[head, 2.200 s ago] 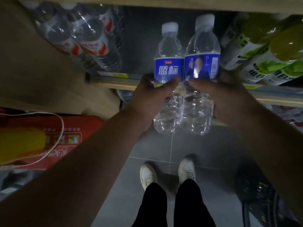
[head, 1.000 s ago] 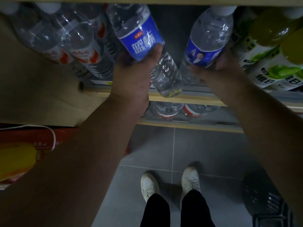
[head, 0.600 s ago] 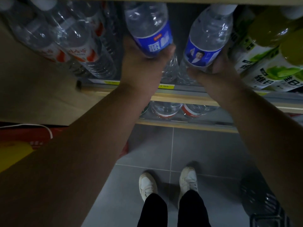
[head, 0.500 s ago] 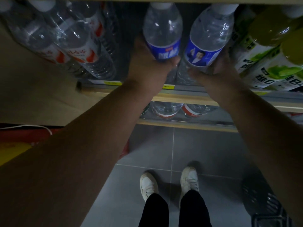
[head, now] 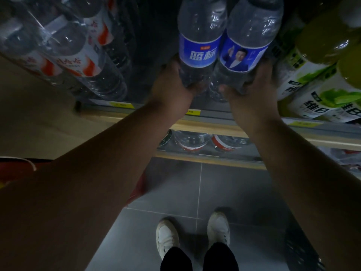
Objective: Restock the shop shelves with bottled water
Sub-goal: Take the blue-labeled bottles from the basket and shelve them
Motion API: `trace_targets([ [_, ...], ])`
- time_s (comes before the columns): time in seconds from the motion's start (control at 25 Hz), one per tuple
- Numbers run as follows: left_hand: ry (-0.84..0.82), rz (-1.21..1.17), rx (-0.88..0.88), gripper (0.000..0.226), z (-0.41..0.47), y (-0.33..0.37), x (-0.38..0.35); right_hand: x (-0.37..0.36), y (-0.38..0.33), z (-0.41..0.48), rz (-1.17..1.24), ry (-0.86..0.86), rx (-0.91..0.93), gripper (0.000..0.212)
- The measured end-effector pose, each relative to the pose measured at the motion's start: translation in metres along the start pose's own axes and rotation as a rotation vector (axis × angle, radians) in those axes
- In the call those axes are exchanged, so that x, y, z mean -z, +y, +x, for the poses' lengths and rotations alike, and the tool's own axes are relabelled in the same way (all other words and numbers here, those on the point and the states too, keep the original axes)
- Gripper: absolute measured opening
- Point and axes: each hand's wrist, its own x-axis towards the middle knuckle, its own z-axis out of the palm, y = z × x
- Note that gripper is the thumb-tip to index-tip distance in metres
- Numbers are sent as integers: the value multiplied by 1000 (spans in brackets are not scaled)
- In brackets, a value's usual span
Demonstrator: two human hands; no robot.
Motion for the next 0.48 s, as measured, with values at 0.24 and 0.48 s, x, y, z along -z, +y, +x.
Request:
trace_targets([
  [0.24,44,-41,25,60,28,-3,-6,-18,2,22,68,113,-42,51],
  [0.48,102,-96,9,53,56,4,-16,-32,4,56,80,184,-53,60],
])
